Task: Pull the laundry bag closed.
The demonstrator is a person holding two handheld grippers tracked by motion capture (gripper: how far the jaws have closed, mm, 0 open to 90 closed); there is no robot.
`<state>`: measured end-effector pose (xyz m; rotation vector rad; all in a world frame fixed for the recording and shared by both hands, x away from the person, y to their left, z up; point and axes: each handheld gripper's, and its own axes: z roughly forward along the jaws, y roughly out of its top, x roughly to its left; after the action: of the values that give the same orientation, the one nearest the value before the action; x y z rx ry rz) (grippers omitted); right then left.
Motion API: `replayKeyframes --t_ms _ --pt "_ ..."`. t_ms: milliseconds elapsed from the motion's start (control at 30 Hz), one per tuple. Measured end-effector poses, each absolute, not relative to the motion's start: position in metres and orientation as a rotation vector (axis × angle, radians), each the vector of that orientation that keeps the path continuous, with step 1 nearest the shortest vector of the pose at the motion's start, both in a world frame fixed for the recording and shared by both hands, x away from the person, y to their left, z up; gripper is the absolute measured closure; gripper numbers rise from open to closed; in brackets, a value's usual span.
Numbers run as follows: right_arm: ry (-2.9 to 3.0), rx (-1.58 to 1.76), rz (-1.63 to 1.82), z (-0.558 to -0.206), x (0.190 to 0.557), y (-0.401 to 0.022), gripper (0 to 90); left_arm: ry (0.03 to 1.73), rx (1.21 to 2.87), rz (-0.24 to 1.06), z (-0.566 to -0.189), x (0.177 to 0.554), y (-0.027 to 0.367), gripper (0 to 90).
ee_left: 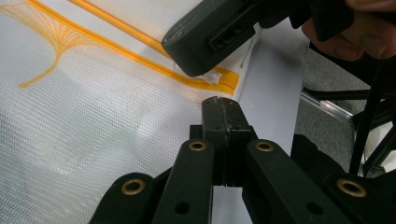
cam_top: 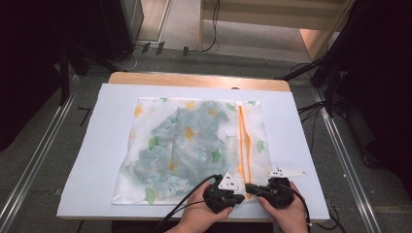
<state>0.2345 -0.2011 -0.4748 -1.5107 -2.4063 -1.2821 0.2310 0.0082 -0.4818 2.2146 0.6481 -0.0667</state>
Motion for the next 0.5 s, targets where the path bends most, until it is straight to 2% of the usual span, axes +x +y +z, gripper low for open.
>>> replayKeyframes --t_ms 133,500 --pt "-2.41 -1.516 -1.277 -0.474 0.2354 -0.2005 90.0 0.637 2.219 -0.045 -0.4822 0.2284 0.0079 90.0" --pt "-2.469 -1.522 -1.308 -0.4677 0.2376 -0.1947 90.0 0.627 2.222 -0.088 -0.4827 0.2296 0.0094 90.0"
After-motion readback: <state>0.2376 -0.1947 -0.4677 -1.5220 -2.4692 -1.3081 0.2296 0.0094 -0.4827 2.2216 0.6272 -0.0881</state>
